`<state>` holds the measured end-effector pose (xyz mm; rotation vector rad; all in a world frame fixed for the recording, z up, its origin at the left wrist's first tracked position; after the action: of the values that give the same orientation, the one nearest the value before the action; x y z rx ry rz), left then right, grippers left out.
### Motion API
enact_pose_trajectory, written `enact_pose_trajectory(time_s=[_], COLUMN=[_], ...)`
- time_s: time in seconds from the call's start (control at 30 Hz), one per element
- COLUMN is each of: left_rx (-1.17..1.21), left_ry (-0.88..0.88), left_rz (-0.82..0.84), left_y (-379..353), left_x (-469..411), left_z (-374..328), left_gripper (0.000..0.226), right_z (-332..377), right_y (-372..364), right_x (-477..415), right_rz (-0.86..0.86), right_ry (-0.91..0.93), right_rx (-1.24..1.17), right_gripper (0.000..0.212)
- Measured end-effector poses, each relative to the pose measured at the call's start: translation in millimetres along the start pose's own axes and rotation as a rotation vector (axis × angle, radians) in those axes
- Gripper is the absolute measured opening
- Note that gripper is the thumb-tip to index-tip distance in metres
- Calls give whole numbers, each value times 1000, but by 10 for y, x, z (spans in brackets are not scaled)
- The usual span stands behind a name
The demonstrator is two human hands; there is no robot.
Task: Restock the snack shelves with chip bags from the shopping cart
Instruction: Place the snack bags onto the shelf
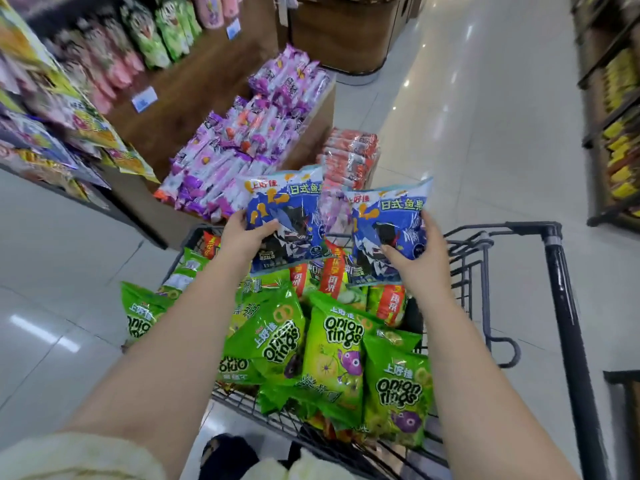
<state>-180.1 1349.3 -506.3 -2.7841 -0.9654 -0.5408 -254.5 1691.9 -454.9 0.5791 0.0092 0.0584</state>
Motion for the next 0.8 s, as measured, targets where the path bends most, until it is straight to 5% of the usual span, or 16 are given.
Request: enact_pose_trajectory(time_s=[0.43, 0.6, 0.8], left_rx=[260, 385, 432], left_ry=[-114, -114, -144], left_rz=[-362, -495, -656], left_y=[3429, 4989, 6488], left_x=[818, 1168, 1379], left_z=[-516, -534, -489], left_gripper=[62, 37, 56], right_z=[2388, 3156, 3899], right_y=[-2395, -3638, -4977], right_x=[1212, 1944, 2736], right_rz=[465, 587, 746], right_ry=[286, 305, 342], right_rx=[-207, -263, -306], right_gripper=[84, 82, 79])
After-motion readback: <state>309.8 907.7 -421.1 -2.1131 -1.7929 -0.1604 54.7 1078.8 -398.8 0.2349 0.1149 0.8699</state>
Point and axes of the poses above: each hand's wrist, its own x-axis away from the middle knuckle, its own y-axis out of the back of the hand, z = x × y, the point moved 9 cm from there along -x, towards the middle knuckle, and after that the axes turned 8 degrees about x, right-handed, at the moved point
